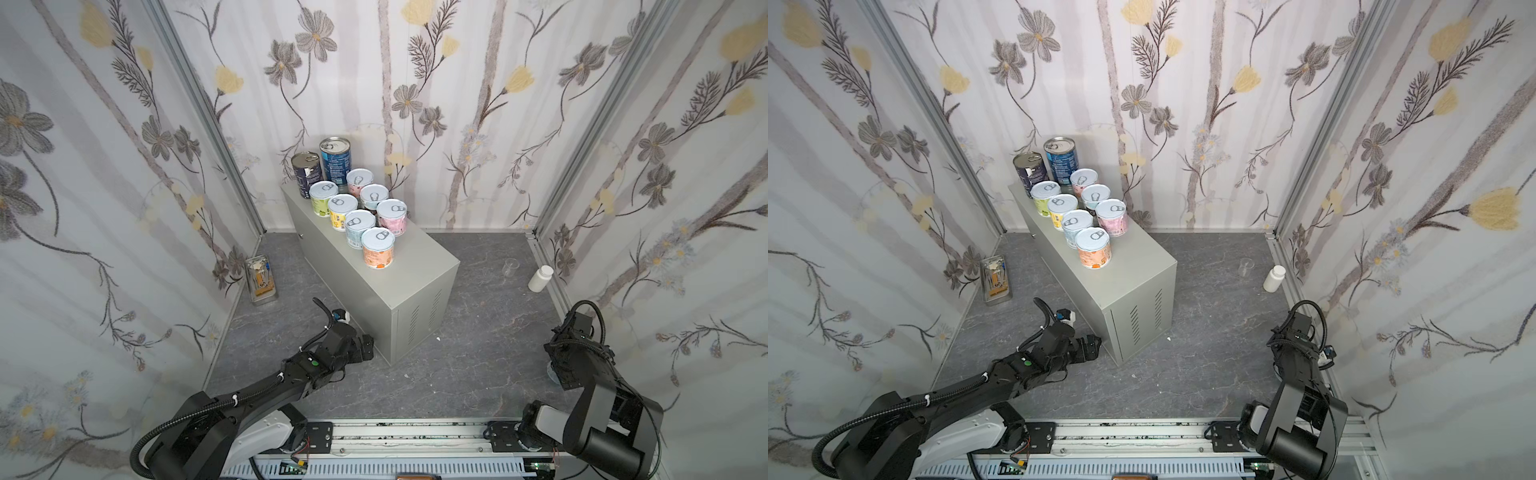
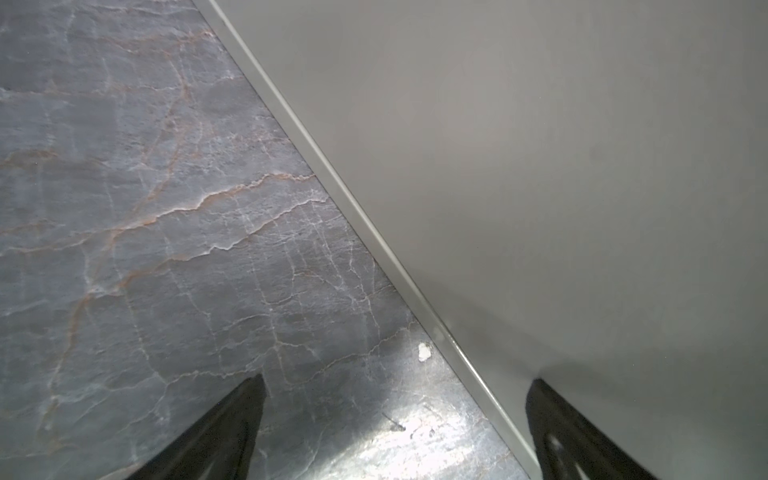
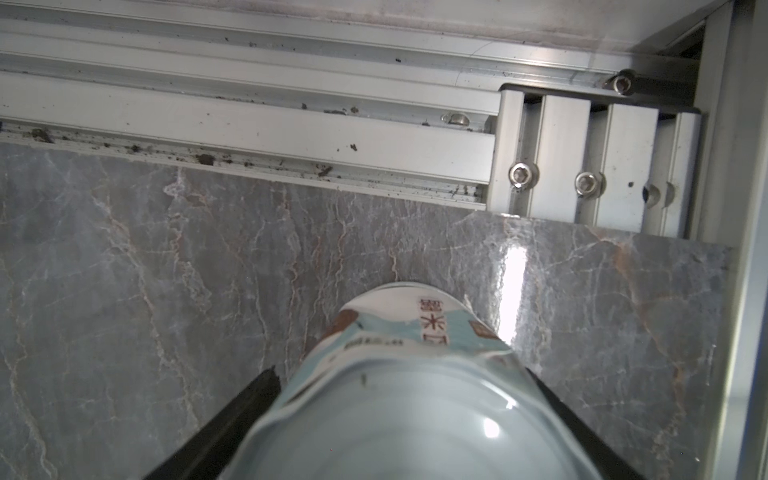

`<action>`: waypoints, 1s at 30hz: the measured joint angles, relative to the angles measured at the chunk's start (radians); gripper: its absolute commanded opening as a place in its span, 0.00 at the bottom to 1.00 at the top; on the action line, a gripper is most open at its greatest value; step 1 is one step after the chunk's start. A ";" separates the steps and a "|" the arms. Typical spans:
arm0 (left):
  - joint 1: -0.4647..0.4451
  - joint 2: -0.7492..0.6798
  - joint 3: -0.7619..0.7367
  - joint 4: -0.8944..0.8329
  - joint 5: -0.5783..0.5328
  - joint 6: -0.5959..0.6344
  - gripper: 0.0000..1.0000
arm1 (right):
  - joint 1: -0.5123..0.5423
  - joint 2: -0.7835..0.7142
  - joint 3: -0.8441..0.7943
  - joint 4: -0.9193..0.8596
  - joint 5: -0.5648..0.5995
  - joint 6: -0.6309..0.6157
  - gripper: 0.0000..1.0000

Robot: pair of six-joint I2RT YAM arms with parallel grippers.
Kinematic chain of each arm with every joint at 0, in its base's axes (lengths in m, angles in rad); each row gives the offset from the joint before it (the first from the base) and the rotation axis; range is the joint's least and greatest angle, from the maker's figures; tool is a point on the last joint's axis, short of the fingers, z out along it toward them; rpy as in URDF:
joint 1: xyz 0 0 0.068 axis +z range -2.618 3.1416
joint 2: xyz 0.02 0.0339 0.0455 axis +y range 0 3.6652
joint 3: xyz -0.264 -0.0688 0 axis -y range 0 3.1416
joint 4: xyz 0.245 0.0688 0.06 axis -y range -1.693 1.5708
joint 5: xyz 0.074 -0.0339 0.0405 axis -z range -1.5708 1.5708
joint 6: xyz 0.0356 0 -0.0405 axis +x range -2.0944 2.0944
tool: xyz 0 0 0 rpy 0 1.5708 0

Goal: Place and organize the canned foods onto the counter
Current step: 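Lower the right gripper onto the teal-labelled floor can and close it, then lift the teal-labelled can with the right gripper toward the cabinet top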

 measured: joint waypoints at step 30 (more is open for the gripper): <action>0.000 0.014 0.034 -0.045 0.000 0.017 1.00 | 0.003 -0.110 -0.108 0.306 -0.351 -0.204 0.58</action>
